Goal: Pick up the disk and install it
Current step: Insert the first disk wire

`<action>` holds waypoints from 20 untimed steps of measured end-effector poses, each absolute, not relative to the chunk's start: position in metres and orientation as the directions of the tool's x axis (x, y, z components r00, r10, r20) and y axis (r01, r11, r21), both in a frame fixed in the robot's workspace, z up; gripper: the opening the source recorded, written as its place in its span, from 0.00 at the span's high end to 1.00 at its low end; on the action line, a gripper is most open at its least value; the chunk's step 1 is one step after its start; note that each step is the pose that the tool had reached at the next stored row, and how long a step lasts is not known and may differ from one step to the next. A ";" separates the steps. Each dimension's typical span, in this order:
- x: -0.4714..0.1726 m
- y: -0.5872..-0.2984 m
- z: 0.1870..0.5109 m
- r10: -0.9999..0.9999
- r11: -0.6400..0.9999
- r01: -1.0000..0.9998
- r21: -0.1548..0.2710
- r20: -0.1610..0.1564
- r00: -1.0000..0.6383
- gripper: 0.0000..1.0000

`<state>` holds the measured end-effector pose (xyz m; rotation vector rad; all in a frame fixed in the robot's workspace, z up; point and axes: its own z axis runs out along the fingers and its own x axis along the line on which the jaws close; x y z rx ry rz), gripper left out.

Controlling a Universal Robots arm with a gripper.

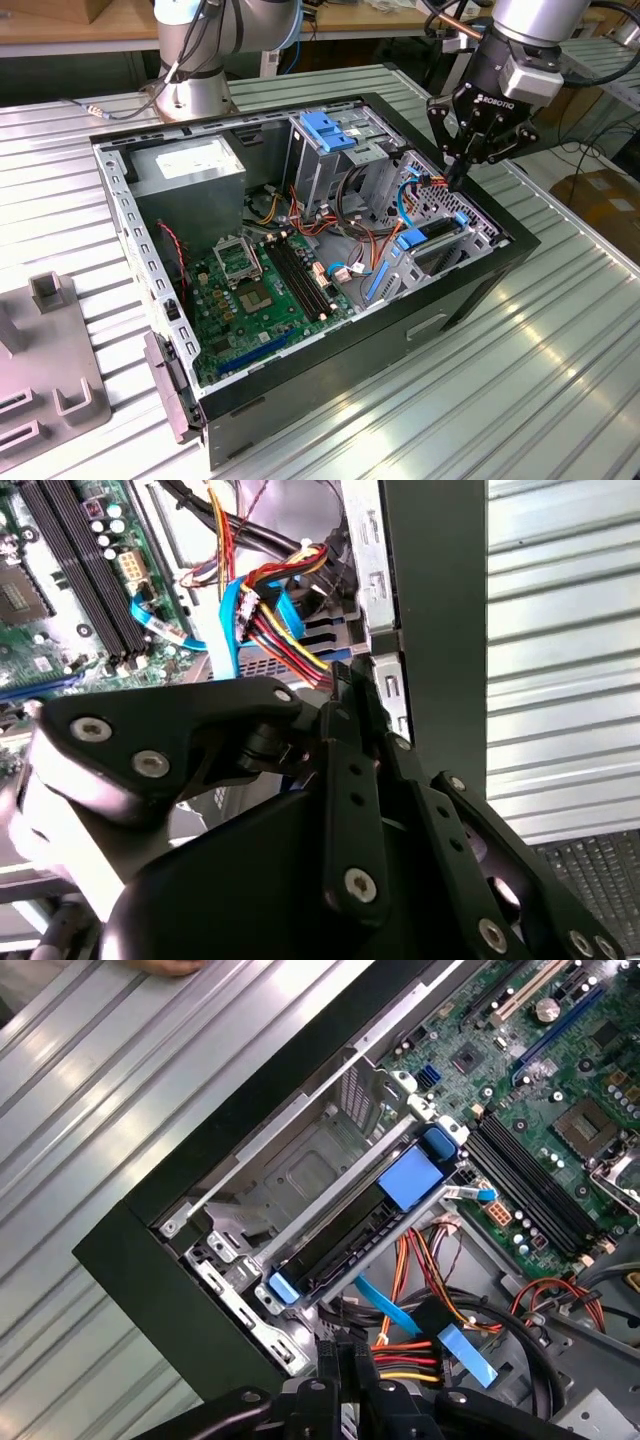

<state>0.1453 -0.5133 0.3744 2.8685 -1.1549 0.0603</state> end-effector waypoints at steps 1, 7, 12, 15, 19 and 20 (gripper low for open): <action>0.145 -0.513 0.374 -0.691 -0.720 -0.693 0.031 0.054 0.721 0.83; 0.145 -0.513 0.374 -0.692 -0.720 -0.694 0.031 0.054 0.720 0.83; 0.145 -0.513 0.374 -0.692 -0.720 -0.694 0.031 0.054 0.720 0.83; 0.145 -0.513 0.374 -0.696 -0.716 -0.698 0.031 0.054 0.716 0.83; 0.146 -0.513 0.374 -0.726 -0.686 -0.727 0.031 0.054 0.686 0.83; 0.146 -0.513 0.374 -0.731 -0.680 -0.733 0.031 0.054 0.681 0.83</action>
